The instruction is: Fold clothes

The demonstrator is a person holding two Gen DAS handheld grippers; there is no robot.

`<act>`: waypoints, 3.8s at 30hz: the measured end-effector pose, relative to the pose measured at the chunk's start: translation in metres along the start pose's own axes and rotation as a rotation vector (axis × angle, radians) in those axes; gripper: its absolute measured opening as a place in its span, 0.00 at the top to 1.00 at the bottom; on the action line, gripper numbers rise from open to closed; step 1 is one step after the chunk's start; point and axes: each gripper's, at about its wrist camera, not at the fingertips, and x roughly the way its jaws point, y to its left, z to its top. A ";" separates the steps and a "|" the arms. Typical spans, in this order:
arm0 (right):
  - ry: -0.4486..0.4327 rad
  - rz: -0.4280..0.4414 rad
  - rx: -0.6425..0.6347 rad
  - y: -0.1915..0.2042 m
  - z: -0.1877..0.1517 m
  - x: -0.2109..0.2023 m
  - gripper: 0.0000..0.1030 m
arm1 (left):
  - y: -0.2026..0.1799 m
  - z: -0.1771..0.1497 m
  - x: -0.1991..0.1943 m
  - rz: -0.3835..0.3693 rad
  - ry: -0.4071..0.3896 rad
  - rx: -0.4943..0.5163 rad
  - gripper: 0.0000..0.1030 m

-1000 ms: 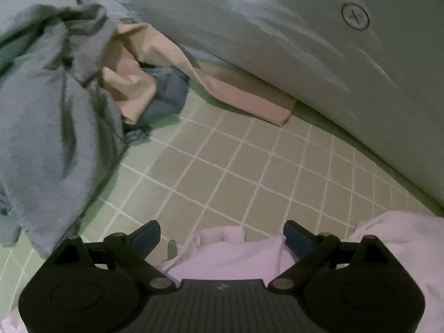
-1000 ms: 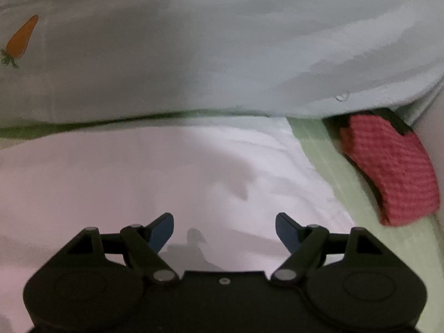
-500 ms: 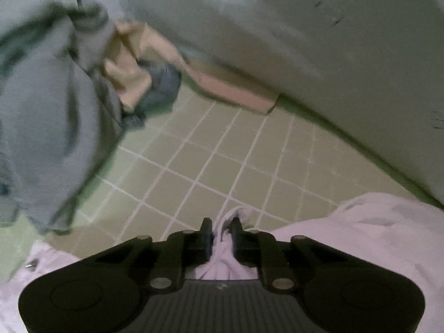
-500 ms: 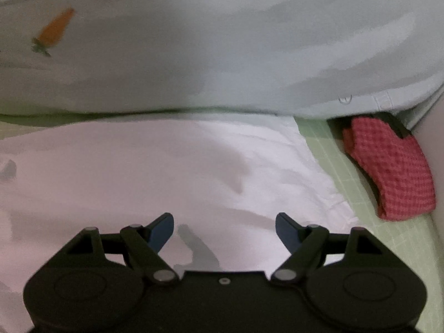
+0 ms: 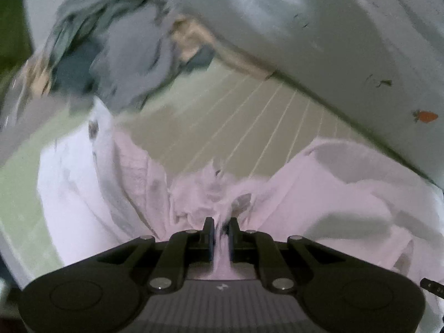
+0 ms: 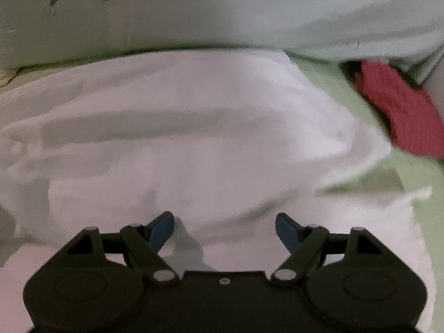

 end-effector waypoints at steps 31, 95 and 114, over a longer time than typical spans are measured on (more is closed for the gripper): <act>0.362 0.753 0.563 0.192 0.076 0.036 0.90 | 0.054 0.007 0.035 -0.240 0.230 -0.042 0.82; 0.012 0.332 0.157 0.136 0.037 -0.023 0.29 | 0.194 0.072 0.060 0.054 0.054 -0.264 0.17; -0.015 0.289 0.246 0.130 -0.043 -0.083 0.29 | 0.228 0.037 0.029 0.174 -0.016 -0.252 0.84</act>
